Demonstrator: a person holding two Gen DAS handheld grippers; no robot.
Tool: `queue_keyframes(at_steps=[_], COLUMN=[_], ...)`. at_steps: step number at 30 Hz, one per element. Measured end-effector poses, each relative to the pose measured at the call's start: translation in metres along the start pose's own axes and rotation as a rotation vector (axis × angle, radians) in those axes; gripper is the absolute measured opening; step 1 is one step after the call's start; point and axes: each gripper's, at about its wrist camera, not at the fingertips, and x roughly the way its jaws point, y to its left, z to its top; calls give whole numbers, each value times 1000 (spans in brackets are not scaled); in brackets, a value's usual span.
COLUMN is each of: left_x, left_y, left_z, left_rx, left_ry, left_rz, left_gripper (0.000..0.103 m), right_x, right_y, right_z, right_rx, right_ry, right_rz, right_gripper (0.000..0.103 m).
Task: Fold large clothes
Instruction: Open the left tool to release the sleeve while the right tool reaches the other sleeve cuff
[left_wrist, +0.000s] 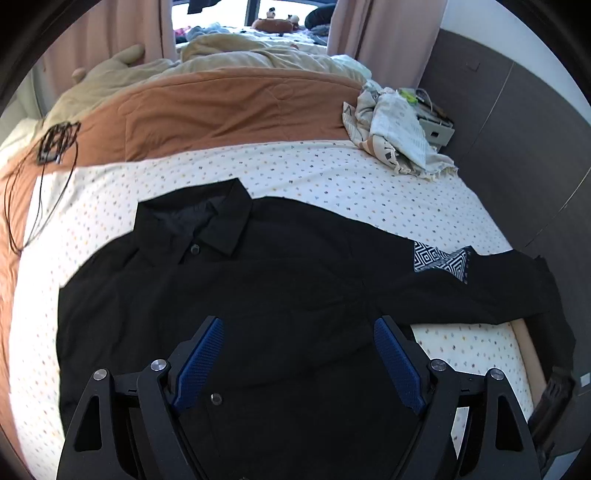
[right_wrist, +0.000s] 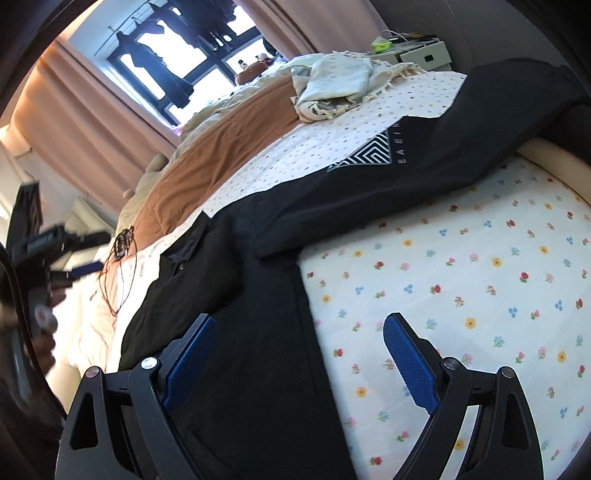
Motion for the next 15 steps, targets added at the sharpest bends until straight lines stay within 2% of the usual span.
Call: queue_keyframes(at_steps=[4,7,10,15], left_x=[-15,-25,-38,-53], left_y=[7,12,19,30], left_z=[-26,-45,-66,-94], left_rx=[7,24,30,2], left_ry=[-42,-58,-81,-102], left_rz=[-4,28,38,55], left_gripper=[84,84,84,84], right_x=[-6,-13,-25,-60], right_y=[-12,-27,-40,-54], right_z=[4,11,19,33], right_rx=[30,61,94,55], right_ry=[-22,-50,-90,-189], right_rz=[-19,-49,-151,-238], right_gripper=[92,92,92,92])
